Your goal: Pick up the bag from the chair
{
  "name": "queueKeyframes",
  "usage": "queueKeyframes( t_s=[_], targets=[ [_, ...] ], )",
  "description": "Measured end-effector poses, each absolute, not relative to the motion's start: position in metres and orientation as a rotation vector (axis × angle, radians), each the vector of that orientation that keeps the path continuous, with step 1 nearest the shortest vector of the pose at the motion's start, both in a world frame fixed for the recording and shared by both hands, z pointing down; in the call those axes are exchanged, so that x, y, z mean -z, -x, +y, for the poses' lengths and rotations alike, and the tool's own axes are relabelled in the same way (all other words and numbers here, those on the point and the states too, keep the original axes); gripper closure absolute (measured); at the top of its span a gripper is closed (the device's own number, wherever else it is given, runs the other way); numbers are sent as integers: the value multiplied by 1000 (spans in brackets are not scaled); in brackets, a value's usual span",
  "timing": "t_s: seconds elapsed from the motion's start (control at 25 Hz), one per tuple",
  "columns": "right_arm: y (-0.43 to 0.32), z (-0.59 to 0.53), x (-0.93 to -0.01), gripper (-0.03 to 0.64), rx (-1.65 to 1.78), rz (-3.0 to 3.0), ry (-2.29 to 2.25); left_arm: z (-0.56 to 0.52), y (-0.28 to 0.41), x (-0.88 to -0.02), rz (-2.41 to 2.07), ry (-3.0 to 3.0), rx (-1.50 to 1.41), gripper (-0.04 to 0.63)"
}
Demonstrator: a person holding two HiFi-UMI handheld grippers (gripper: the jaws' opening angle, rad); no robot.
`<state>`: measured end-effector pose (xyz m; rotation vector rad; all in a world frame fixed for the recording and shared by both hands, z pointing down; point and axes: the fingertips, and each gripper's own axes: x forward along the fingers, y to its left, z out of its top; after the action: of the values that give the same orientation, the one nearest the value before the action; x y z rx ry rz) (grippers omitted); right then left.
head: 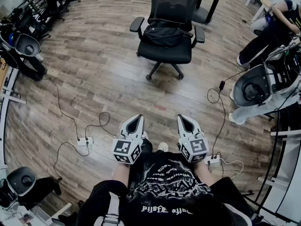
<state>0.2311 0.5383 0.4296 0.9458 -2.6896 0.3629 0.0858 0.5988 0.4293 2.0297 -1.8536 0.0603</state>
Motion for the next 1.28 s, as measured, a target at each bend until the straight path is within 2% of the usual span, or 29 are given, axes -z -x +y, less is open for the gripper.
queueKeyframes(
  t_s=[0.68,0.76,0.8,0.92,0.96,1.0,1.12,1.28],
  targets=[
    [-233,547,-425,612,-416,-2710,-991,609,-82,-425,-1824,-1987,58,592],
    [-235,546,-423,596,-437,-2716,-995,609,-79,-426,-1834,-1971,57,583],
    [-235,546,-423,524,-447,-2718,-992,608,-78,-426,-1835,-1964,59,545],
    [-236,546,-422,490,-450,-2721,-997,608,-75,-425,-1832,-1951,72,416],
    [-235,546,-422,404,-448,-2723,-995,609,-73,-424,-1839,-1950,74,381],
    [-233,546,-421,364,-446,-2724,-994,609,-70,-423,-1850,-1948,73,359],
    [-228,545,-423,360,-437,-2720,-993,610,-59,-425,-1879,-1933,58,327],
    [-221,546,-424,361,-438,-2708,-990,611,-49,-428,-1854,-1922,53,324]
  ],
)
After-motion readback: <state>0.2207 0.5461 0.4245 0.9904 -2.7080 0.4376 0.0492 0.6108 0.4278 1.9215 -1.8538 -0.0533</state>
